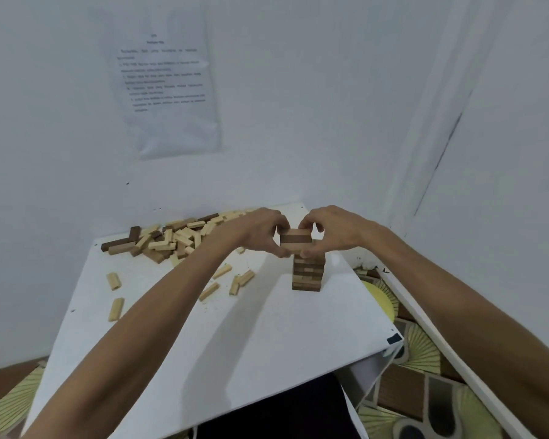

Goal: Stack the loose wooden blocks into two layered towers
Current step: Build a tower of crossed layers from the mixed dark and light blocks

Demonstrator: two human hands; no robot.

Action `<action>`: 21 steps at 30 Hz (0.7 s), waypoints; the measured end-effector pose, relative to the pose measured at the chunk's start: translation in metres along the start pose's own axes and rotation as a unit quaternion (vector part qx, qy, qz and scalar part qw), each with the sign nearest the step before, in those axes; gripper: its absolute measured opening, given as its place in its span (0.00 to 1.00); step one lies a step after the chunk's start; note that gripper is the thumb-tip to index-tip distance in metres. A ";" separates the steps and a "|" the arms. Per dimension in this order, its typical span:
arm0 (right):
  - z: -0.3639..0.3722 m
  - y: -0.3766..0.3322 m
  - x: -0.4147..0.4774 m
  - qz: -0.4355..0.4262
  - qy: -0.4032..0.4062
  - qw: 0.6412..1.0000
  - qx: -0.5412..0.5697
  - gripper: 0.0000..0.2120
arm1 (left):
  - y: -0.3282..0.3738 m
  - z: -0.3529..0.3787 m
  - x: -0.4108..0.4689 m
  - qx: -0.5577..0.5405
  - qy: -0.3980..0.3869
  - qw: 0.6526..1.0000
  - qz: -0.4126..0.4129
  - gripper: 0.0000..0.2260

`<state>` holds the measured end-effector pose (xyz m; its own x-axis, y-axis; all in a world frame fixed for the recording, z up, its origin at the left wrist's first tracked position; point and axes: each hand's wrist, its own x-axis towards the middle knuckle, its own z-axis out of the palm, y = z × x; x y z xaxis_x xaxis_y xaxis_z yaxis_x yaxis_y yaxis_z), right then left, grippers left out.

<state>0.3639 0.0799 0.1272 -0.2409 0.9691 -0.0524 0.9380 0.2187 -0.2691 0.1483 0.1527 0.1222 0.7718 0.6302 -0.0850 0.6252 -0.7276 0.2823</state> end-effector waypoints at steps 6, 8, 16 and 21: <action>0.007 0.020 -0.004 0.022 0.002 1.000 0.011 0.28 | 0.005 0.006 0.026 0.000 -0.036 0.999 0.004 0.26; 0.010 0.025 -0.005 0.030 -0.001 0.999 0.012 0.29 | 0.005 0.011 0.031 -0.009 -0.036 0.999 0.006 0.26; 0.019 0.034 -0.007 0.042 0.002 0.999 0.003 0.29 | 0.005 0.026 0.042 0.013 -0.030 0.999 0.015 0.27; 0.023 0.038 -0.007 0.049 0.003 0.999 0.012 0.29 | 0.004 0.028 0.045 0.032 -0.028 0.999 0.021 0.28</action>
<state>0.3952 0.0783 0.0953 -0.1472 0.9864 -0.0728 0.9506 0.1208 -0.2859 0.1886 0.1705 0.0930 0.8012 0.5847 -0.1277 0.5975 -0.7694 0.2261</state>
